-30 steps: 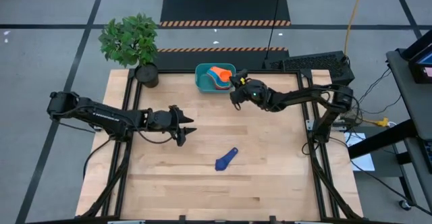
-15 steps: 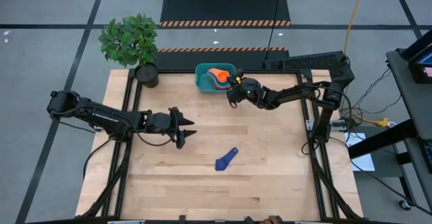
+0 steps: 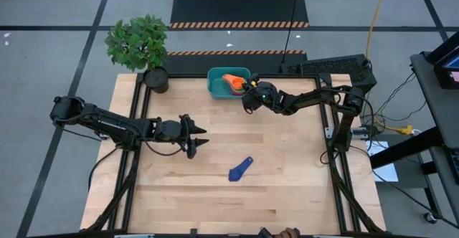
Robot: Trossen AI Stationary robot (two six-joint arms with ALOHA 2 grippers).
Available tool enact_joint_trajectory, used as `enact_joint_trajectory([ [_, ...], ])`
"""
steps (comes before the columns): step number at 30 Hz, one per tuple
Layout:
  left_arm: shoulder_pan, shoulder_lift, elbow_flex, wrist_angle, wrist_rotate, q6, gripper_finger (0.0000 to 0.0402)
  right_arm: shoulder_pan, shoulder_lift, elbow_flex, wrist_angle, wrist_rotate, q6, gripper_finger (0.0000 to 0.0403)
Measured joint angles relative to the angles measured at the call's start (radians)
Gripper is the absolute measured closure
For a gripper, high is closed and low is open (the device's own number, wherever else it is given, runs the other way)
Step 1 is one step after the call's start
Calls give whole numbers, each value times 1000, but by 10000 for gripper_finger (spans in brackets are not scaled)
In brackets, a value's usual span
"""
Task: Nest measuring cups in basket
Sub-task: Stack the orange measuring cup on top of the light blue measuring cup in the blue bin
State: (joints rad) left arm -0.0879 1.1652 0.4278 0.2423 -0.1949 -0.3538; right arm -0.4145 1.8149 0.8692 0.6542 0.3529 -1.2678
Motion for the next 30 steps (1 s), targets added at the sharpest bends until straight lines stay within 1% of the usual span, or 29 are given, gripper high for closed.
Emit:
enact_joint_trajectory([
  [2,0,0,0,0,0,-1,192,-3,0,0,-1,-17,2,373],
  [10,-8,0,0,0,1,-4,192,-4,0,0,0,-15,26,337],
  [15,-22,0,0,-1,1,-14,192,3,0,0,1,14,43,327],
  [21,-42,0,0,-1,1,-27,192,16,-7,-1,-19,16,100,314],
  [26,-65,0,0,3,1,-51,192,20,-7,-1,-22,19,105,298],
  [30,-93,0,0,31,0,-70,192,24,-21,-2,-22,50,105,287],
])
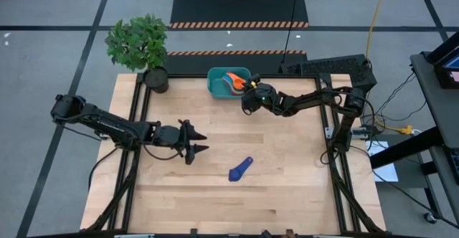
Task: Nest measuring cups in basket
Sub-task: Stack the orange measuring cup on top of the light blue measuring cup in the blue bin, then stack the dark blue measuring cup on top of the orange measuring cup in the blue bin
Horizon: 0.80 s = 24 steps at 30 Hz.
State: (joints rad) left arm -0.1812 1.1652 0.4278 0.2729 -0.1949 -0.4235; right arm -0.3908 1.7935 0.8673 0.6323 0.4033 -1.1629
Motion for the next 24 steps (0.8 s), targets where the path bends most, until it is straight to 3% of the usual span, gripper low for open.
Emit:
enact_joint_trajectory([
  [8,-76,0,0,83,-56,4,192,34,-70,0,-29,4,55,275],
  [14,-129,0,0,105,-104,-5,192,83,-156,0,-164,-7,174,275],
  [19,-185,50,19,147,-126,15,192,148,-274,0,-382,-14,423,275],
  [24,-217,177,112,146,-128,78,192,219,-401,0,-638,-15,676,275],
])
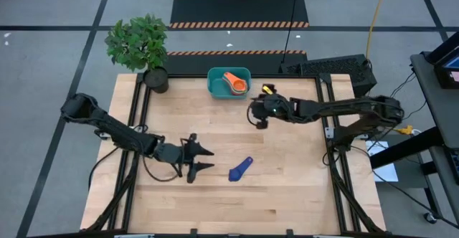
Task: Nest measuring cups in basket
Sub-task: Stack the dark blue measuring cup on top of the orange measuring cup in the blue bin
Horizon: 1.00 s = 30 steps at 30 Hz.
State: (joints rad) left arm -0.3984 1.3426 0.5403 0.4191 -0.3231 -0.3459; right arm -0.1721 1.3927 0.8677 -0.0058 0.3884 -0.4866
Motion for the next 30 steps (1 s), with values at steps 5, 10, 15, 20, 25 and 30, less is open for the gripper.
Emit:
enact_joint_trajectory([
  [5,-3,144,132,0,-1,79,192,71,-106,0,-217,-73,174,275],
  [10,-3,275,249,-36,87,116,192,124,-161,-4,-298,-337,317,275],
  [15,-10,398,368,-172,264,84,196,217,-158,-84,-223,-441,347,275],
  [20,-16,513,459,-251,266,80,225,314,-141,-218,-19,-414,290,275],
  [25,-5,567,501,-289,234,88,264,375,-114,-327,191,-395,172,275],
  [30,17,569,501,-295,180,82,300,405,-56,-385,299,-312,21,275],
])
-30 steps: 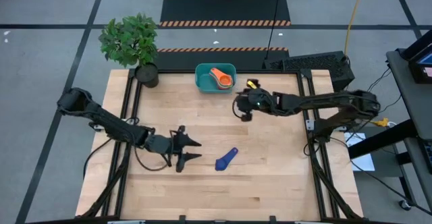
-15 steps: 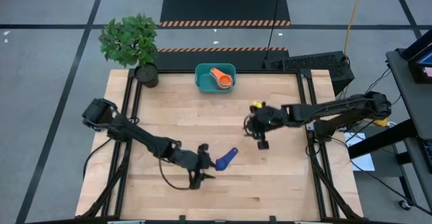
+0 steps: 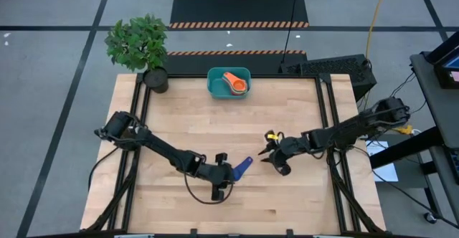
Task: Nest measuring cups in basket
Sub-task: Stack the dark blue measuring cup on top of the orange measuring cup in the blue bin
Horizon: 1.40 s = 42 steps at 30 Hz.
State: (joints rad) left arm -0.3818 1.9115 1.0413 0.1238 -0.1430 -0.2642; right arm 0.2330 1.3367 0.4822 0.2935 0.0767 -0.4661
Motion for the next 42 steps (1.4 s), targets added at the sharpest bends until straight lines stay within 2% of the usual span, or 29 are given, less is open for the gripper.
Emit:
enact_joint_trajectory([
  [4,22,1,-3,-16,3,-8,314,-2,58,-4,29,1,-117,275],
  [10,51,0,-3,-56,8,-29,316,-13,134,-4,78,0,-262,275],
  [17,86,-4,-2,-113,10,-22,316,-53,184,33,77,-54,-385,274],
  [23,105,-4,-2,-132,11,56,316,-95,184,33,79,-51,-540,257],
  [30,109,-4,-2,-145,55,246,316,-121,242,33,145,-55,-718,232],
  [36,127,-4,-2,-146,75,284,316,-124,343,36,297,-54,-858,240],
  [42,127,-4,-3,-163,74,336,316,-125,363,36,326,-53,-887,261],
])
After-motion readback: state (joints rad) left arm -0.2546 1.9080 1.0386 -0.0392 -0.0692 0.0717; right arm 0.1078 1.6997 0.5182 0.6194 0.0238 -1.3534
